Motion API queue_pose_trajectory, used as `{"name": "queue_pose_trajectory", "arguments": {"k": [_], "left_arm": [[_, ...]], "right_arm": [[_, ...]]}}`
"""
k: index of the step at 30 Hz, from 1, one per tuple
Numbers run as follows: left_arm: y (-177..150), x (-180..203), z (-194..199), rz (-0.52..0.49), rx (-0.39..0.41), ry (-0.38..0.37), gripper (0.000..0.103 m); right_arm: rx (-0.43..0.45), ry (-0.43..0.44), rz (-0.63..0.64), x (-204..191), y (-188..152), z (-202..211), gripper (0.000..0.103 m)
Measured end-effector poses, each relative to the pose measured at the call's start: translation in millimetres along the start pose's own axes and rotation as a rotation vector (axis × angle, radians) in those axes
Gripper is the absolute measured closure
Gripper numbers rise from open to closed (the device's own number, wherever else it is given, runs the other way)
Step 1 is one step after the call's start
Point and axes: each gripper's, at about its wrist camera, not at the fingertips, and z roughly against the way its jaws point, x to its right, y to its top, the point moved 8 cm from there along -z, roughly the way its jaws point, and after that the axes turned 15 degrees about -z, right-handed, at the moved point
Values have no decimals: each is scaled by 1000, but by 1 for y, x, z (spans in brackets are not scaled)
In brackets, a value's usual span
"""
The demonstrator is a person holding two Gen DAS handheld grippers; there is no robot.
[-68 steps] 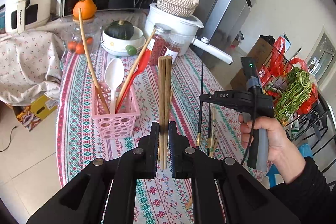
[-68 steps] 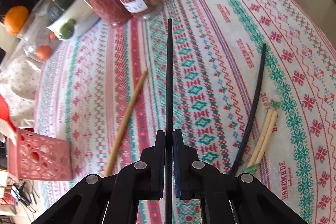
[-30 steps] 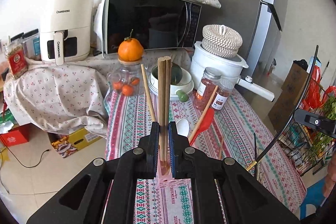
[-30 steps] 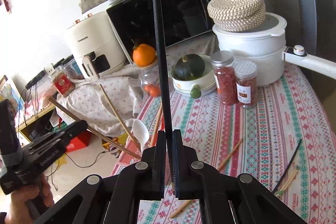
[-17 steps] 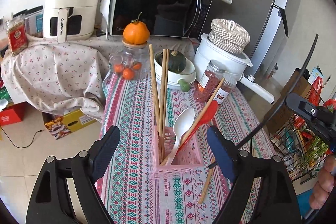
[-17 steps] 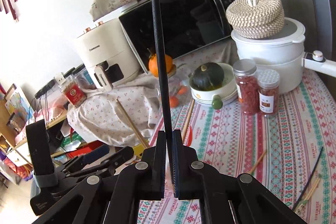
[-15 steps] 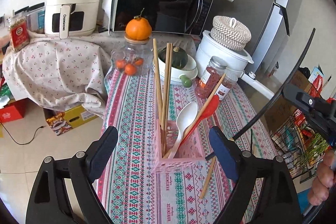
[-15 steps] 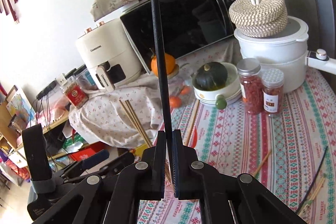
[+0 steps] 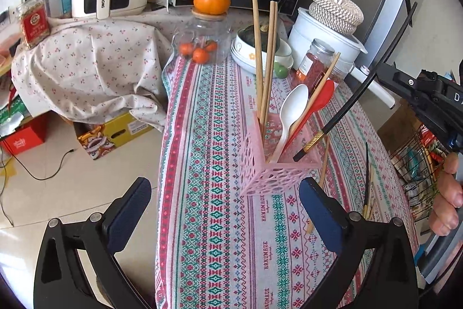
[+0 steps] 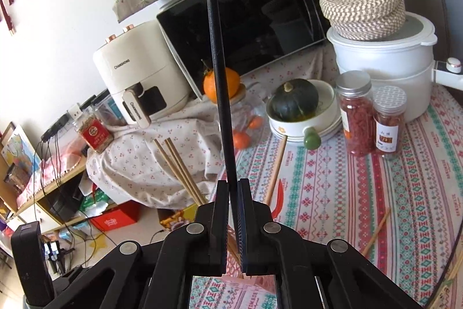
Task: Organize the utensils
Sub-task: 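Lower the black chopstick into the pink basket and open the right tool, then lower the left tool onto a single wooden chopstick and close on it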
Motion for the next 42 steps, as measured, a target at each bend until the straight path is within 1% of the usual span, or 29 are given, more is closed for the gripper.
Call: {"name": "queue_pose_trajectory", "arguments": {"k": [1,2,4,5,7,8,9,11,12,15,21,26,32,38,42], "left_arm": [[-1,-1,0,0,-3,1,0],[-1,-1,0,-1,-5,0,0],[0,1,0,-4,-5,-3,0],[0,3,1,-7,-5,-7,0],[1,8,2,-14,-4,-21,0],[1,11,3,-20,-4,-27,0],[1,14,3,-27,-3,-31,0],[1,21,4,-44,-3,-38,0],[1,25,4,-53,-4,-41,0],[-1,37,3,-83,-12,-51,0],[-8,63,-1,-131,-35,-78,0],[-12,82,-8,-173,-58,-85,0],[-14,111,-19,-222,-92,-99,0],[-15,157,-38,-290,-146,-128,0],[-16,188,-56,-341,-177,-131,0]], "right_arm": [[-7,-1,-7,2,-1,-4,97],[-15,10,-19,4,-2,-6,93],[-36,21,-54,7,-4,-9,91],[-49,27,-71,9,-4,-9,87],[-49,38,-91,10,-2,-5,75],[-44,37,-91,11,-1,-1,66],[-38,35,-86,11,0,2,61],[-32,30,-70,13,1,10,57],[-30,24,-61,14,2,14,54],[-22,0,-35,22,2,26,37],[-29,-80,19,52,-5,47,22],[-56,-164,30,89,-12,57,18],[-93,-270,6,139,-16,70,13],[-156,-413,-60,193,-21,79,12],[-195,-464,-128,226,-23,84,12]]}}
